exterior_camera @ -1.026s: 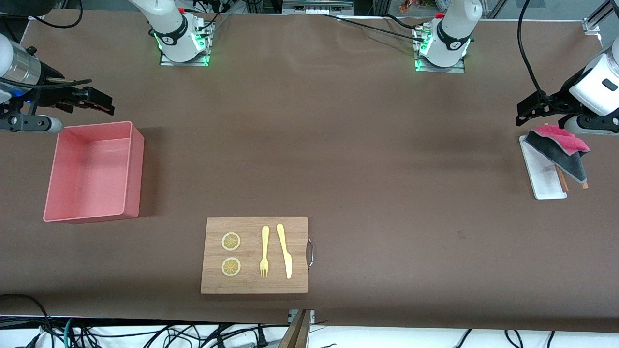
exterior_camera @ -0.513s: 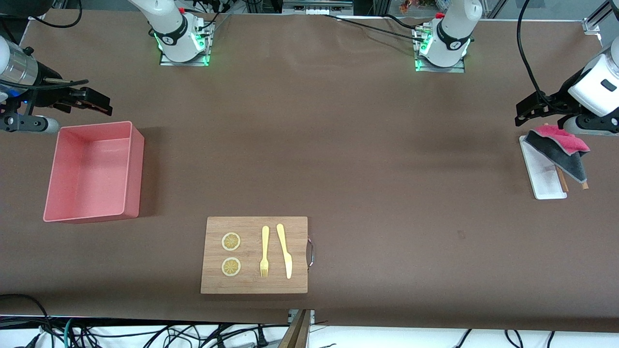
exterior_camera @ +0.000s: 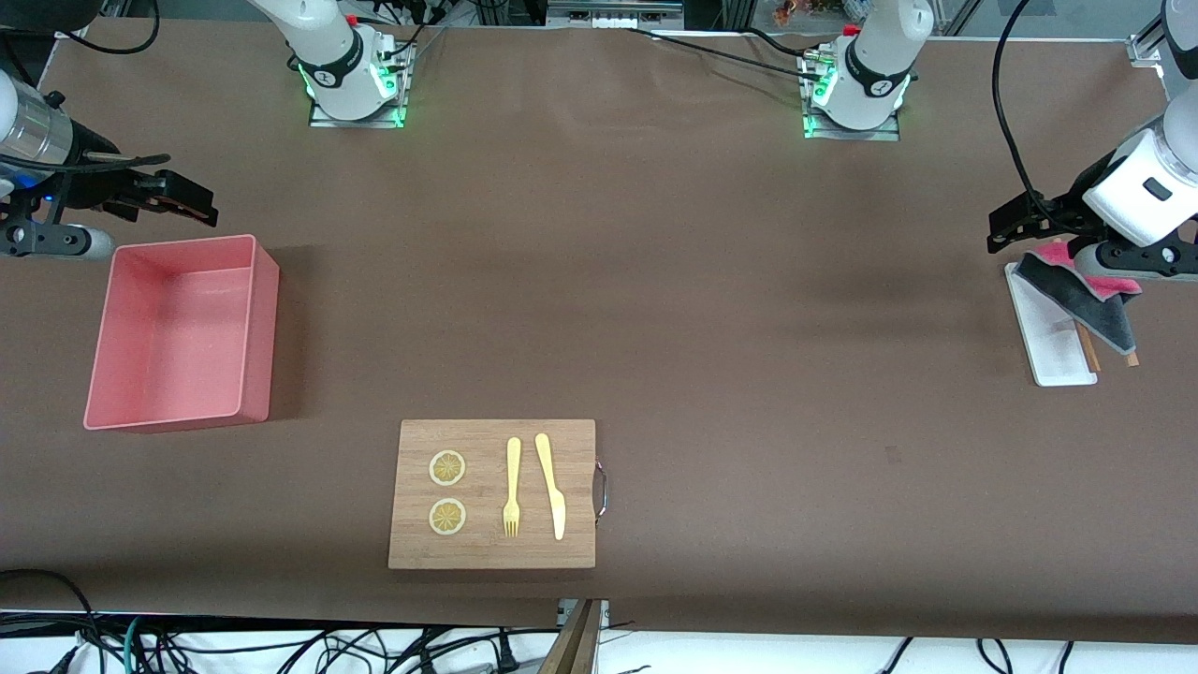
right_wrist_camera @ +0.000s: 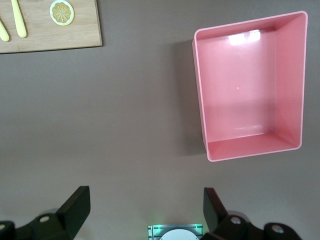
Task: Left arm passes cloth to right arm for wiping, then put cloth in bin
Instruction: 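Move the left gripper down over the pink-grey cloth on the rack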
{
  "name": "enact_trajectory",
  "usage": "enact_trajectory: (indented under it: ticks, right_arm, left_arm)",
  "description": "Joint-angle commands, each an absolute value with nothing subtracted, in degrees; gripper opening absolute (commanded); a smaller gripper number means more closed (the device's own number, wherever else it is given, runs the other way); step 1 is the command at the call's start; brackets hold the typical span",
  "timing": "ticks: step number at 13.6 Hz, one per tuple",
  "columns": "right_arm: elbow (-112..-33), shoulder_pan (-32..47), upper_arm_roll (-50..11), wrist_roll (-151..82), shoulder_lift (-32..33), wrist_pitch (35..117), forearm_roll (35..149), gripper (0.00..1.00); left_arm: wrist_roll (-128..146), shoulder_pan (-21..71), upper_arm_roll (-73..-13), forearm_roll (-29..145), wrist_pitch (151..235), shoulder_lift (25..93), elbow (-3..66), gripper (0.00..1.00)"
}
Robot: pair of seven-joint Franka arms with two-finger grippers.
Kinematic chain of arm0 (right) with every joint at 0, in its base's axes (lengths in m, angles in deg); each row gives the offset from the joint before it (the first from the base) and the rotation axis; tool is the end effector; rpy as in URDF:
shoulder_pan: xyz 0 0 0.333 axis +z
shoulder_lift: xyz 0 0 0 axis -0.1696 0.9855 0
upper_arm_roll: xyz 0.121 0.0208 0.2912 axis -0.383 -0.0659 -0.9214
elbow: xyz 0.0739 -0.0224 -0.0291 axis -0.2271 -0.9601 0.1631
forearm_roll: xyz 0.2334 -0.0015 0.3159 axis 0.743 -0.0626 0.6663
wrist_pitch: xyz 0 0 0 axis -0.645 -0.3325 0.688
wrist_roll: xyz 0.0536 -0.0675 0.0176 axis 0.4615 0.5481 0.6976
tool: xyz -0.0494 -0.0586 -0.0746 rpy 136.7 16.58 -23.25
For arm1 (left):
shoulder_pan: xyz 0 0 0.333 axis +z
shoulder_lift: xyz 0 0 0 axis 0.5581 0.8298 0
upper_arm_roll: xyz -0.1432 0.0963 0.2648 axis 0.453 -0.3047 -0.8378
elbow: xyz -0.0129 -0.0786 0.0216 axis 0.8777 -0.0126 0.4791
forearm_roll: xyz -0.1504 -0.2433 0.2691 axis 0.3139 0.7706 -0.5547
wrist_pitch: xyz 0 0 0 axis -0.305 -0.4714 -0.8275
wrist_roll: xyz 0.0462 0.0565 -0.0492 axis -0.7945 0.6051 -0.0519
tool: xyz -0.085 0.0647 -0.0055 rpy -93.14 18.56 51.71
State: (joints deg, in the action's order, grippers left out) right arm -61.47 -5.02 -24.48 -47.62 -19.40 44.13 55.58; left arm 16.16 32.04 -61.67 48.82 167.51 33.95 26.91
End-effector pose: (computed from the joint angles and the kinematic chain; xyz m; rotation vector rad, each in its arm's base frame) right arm 0.5578 0.0450 0.5977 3.1322 -0.0954 -0.2215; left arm 0.5574 -0.0152 0.5771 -3.1381 0.0624 0.1150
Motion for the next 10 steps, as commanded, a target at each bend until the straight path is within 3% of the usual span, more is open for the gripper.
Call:
enact_trajectory:
  ticks: [1, 10]
  right_arm:
    - [-61.32, -5.11, -24.20, -47.50, -19.62, 44.60, 57.24, 1.00]
    - [-61.32, -5.11, -24.02, -47.24, -19.70, 45.83, 58.03, 1.00]
  left_arm:
    - [15.99, 32.16, -61.62, 48.04, 165.61, 33.35, 27.03, 1.00]
    - [16.25, 32.34, -61.80, 47.87, 165.25, 34.58, 27.48, 1.00]
